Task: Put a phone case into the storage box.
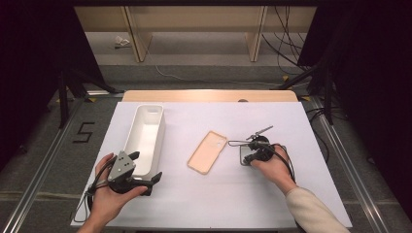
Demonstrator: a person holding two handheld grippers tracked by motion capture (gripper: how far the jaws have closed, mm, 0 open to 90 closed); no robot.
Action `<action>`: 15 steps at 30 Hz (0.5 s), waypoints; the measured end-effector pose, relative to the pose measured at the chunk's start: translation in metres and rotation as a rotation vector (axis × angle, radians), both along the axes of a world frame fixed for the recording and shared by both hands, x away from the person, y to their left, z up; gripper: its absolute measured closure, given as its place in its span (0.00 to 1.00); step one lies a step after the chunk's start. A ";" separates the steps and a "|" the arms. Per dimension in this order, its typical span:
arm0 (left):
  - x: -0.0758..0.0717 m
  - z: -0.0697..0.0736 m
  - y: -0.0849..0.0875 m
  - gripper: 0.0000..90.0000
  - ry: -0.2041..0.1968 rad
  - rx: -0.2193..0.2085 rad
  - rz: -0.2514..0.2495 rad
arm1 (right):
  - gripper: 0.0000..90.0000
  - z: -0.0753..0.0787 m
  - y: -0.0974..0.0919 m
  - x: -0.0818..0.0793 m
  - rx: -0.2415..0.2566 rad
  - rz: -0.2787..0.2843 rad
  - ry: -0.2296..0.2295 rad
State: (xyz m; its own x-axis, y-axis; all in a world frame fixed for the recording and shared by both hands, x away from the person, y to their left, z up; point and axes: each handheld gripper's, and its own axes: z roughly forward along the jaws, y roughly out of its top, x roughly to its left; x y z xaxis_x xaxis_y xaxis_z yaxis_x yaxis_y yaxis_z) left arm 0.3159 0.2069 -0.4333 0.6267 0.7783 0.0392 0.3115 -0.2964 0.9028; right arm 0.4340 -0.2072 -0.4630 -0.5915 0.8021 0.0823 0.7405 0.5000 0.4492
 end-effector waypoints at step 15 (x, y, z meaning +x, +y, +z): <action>0.000 0.000 0.000 0.00 0.000 0.000 -0.002 | 1.00 0.006 -0.012 -0.017 -0.075 0.028 0.066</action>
State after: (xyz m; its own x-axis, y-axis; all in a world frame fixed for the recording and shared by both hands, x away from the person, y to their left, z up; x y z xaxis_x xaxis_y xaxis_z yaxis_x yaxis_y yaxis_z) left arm 0.3155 0.2068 -0.4333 0.6279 0.7773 0.0395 0.3109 -0.2971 0.9028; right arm 0.4172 -0.2194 -0.4571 -0.6088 0.7909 0.0621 0.7525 0.5509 0.3608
